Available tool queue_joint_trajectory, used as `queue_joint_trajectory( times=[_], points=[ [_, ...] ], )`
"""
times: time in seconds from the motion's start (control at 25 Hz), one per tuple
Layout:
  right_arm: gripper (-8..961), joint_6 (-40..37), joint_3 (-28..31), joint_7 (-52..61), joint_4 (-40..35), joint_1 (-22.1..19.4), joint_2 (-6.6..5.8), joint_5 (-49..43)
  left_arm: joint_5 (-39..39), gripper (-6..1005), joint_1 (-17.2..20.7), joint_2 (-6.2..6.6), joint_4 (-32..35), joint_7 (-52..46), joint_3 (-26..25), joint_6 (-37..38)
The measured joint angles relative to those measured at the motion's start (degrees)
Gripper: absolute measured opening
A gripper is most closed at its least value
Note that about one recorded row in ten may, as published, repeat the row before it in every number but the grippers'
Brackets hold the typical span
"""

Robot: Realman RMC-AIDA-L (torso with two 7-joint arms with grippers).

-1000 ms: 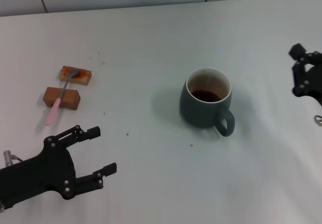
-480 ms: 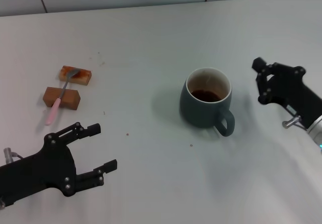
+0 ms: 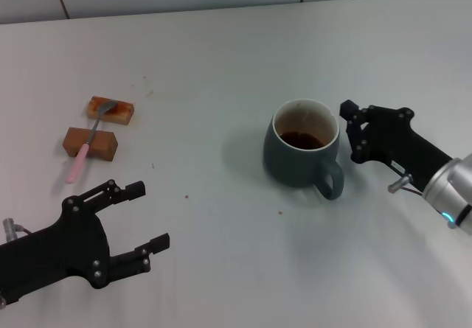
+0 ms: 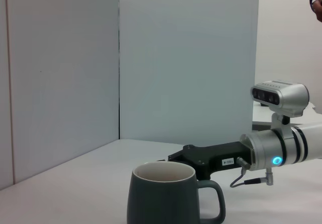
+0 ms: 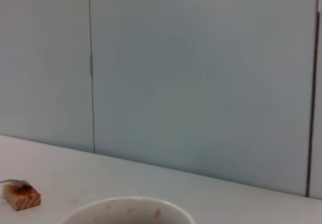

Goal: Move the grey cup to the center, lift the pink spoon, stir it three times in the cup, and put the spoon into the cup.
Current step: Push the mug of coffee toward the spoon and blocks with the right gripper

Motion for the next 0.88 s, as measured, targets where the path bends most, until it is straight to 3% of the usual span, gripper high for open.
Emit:
queue_joint_trajectory(
  times=[0.44, 0.88],
  points=[
    [0, 3.33, 0.66, 2.81, 4.39, 6.46, 0.0, -0.66, -0.07, 812, -0.23, 0.01, 0.0, -0.49, 0.06, 0.05],
    [0, 4.89, 0.93, 7.52, 5.01, 9.6, 0.0, -2.53, -0.02, 812, -0.85, -0.08, -0.25, -0.17, 0.23, -0.22]
  ],
)
